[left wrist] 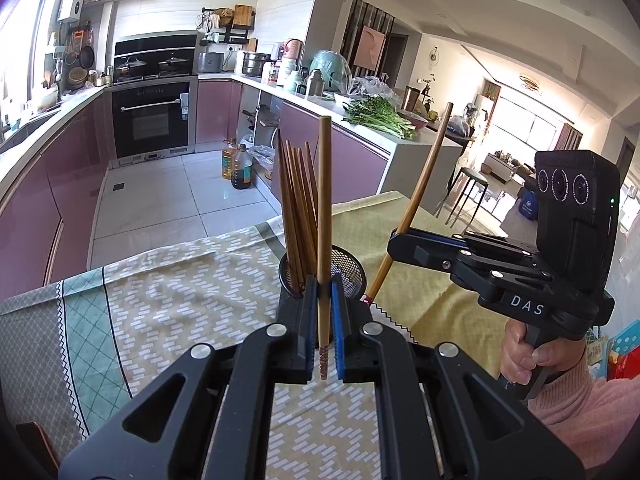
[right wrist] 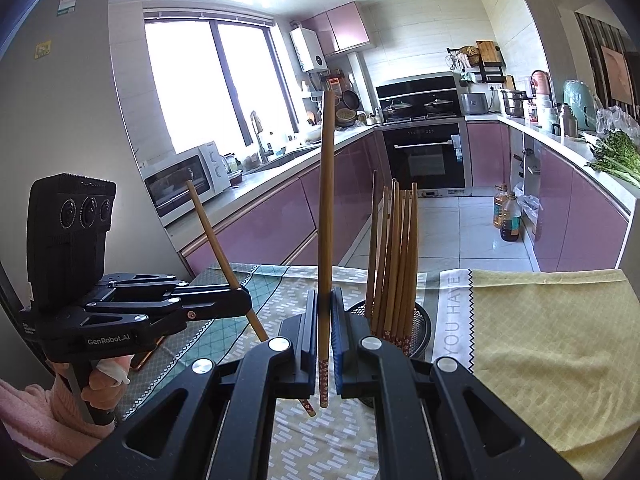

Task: Organize utensils
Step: 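Carry both upright chopsticks over the mesh cup and lower them in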

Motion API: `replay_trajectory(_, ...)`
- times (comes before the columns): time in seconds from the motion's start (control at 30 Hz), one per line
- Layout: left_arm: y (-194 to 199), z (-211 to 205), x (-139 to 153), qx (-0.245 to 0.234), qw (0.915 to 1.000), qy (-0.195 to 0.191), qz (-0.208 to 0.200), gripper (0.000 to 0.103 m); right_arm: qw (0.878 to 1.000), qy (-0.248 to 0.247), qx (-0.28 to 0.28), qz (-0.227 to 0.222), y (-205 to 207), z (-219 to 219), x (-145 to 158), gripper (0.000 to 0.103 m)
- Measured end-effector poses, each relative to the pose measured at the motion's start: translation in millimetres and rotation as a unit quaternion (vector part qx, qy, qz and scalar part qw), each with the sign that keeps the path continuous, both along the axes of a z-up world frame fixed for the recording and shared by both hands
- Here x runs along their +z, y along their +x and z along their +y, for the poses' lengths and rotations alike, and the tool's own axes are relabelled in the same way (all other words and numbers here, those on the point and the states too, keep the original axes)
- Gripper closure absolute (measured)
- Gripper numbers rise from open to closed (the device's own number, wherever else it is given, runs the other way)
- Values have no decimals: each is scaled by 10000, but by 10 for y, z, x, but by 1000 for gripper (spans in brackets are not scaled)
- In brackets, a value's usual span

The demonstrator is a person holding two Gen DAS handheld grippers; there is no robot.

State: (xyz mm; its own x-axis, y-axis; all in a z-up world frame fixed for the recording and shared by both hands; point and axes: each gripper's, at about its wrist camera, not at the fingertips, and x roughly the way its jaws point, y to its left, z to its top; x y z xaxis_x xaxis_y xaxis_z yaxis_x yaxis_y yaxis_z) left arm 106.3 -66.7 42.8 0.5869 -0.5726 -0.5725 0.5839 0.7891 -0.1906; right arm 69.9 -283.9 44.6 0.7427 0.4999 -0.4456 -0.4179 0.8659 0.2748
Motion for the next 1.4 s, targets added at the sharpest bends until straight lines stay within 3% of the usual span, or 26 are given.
replay_trajectory(1.4, 160, -60, 317, -88, 9986, -330, -401, 95, 9989, -83, -95, -447, 133, -76, 280, 97)
